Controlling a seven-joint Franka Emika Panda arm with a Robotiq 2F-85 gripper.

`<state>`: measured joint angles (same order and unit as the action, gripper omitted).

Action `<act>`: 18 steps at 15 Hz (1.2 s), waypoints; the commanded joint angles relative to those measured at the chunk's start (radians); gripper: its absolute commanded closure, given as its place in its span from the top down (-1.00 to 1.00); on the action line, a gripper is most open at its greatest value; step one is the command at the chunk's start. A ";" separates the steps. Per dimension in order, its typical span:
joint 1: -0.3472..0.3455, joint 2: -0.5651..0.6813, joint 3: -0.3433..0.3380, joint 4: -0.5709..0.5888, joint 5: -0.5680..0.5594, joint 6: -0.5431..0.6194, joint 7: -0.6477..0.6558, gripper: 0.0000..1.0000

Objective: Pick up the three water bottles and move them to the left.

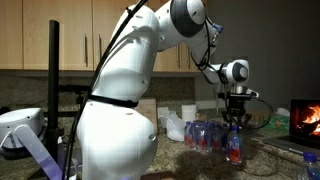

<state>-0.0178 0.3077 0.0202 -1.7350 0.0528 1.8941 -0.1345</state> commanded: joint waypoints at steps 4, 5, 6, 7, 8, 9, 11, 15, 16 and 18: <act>0.114 0.157 0.079 0.220 -0.090 -0.206 -0.069 -0.70; 0.130 0.182 0.085 0.247 -0.115 -0.227 -0.081 -0.70; 0.154 0.205 0.091 0.269 -0.148 -0.250 -0.084 -0.70; 0.167 0.225 0.095 0.287 -0.172 -0.260 -0.103 -0.70; 0.183 0.234 0.102 0.281 -0.199 -0.247 -0.121 -0.70; 0.192 0.245 0.104 0.279 -0.222 -0.232 -0.137 -0.70; 0.207 0.234 0.111 0.252 -0.260 -0.192 -0.169 -0.70; 0.208 0.185 0.127 0.166 -0.297 -0.092 -0.220 -0.70; 0.205 0.174 0.131 0.149 -0.295 -0.070 -0.234 -0.70; 0.196 0.157 0.134 0.114 -0.286 -0.028 -0.257 -0.70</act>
<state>0.2008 0.5218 0.1417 -1.5160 -0.2165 1.7830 -0.3385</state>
